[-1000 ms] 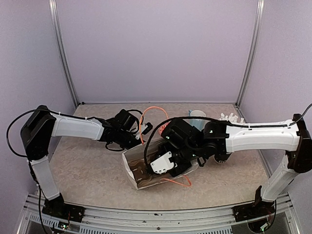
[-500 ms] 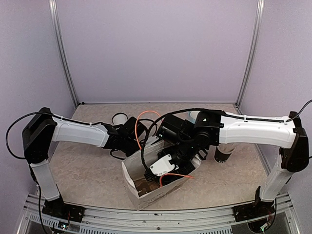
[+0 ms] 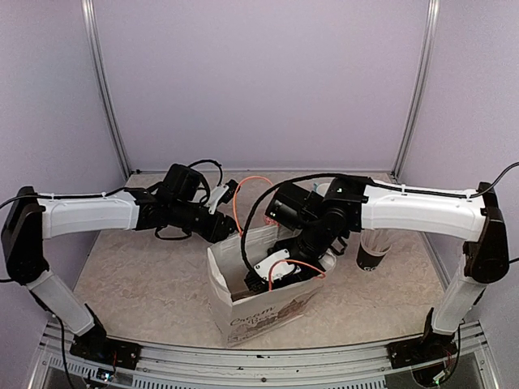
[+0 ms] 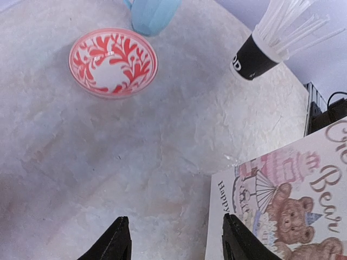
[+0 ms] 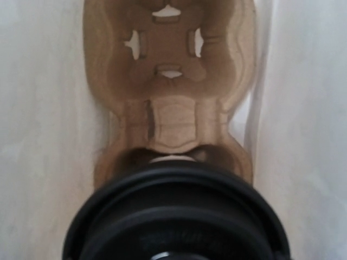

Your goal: Pack the takeout coffee

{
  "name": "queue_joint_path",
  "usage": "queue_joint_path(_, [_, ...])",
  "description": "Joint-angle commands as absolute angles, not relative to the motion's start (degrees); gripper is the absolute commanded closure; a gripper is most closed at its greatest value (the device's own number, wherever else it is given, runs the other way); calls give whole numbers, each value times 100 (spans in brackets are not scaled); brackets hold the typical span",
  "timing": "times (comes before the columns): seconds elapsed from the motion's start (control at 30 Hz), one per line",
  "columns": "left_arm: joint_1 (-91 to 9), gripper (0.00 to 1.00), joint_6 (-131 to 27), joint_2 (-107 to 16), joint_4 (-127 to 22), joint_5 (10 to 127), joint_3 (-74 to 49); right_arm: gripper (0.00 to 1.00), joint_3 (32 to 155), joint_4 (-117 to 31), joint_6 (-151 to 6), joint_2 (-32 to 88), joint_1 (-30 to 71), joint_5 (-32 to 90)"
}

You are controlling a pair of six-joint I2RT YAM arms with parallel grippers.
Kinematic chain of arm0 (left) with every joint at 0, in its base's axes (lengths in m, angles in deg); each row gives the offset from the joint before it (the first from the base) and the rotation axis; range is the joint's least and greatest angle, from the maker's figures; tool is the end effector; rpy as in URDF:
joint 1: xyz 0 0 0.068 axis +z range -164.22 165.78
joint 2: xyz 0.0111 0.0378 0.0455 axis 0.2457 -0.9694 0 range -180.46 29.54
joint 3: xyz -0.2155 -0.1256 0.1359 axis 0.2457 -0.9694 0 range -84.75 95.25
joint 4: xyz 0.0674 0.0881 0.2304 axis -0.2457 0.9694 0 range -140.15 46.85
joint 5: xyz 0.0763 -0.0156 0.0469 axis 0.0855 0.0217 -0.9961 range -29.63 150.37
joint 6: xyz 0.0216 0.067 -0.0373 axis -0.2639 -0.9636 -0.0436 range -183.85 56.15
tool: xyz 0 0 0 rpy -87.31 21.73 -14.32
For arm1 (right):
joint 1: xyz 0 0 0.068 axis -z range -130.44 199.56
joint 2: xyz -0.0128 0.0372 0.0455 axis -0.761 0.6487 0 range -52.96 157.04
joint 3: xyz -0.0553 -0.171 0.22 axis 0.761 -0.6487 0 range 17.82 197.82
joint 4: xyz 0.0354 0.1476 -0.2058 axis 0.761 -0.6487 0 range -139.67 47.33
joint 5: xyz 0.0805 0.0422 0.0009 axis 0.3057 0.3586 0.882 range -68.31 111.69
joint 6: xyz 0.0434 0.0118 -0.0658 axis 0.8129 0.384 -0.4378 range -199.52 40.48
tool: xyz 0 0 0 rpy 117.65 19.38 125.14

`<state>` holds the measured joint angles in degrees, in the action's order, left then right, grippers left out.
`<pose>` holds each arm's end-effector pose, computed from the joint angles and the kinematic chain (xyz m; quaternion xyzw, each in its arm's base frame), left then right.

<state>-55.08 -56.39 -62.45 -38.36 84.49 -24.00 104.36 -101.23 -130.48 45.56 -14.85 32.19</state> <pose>0.2577 -0.2599 0.2232 0.3375 0.8352 -0.3344 0.2771 0.1417 0.3247 0.2618 -0.8377 0.5116 0.1093 0.1566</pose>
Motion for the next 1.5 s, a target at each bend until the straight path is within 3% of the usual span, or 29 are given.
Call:
queue_joint_path(0.0, [-5430, 43, -5471, -5830, -4145, 8208, -2484, 63, 10132, -9999, -13182, 4754, -1422, 3304])
queue_joint_path(0.57, [-5210, 43, -5228, -5063, -4125, 7871, -2718, 61, 9992, -10082, -12940, 5065, -1416, 3229])
queue_joint_path(1.03, [-5579, 34, -5233, -2977, -4538, 8379, -3058, 53, 10451, -10296, -12704, 5120, -1417, 3185])
queue_joint_path(1.33, [-6115, 35, -5050, -3993, -4502, 7948, -2408, 51, 10612, -10376, -12748, 5113, -1417, 3158])
queue_joint_path(1.4, [-6122, 38, -5032, -4268, -4422, 7967, -2198, 49, 10619, -10403, -12766, 5086, -1416, 3146])
queue_joint_path(1.47, [-6124, 48, -4993, -4478, -4468, 8050, -2090, 45, 10642, -10435, -12781, 5056, -1424, 3141])
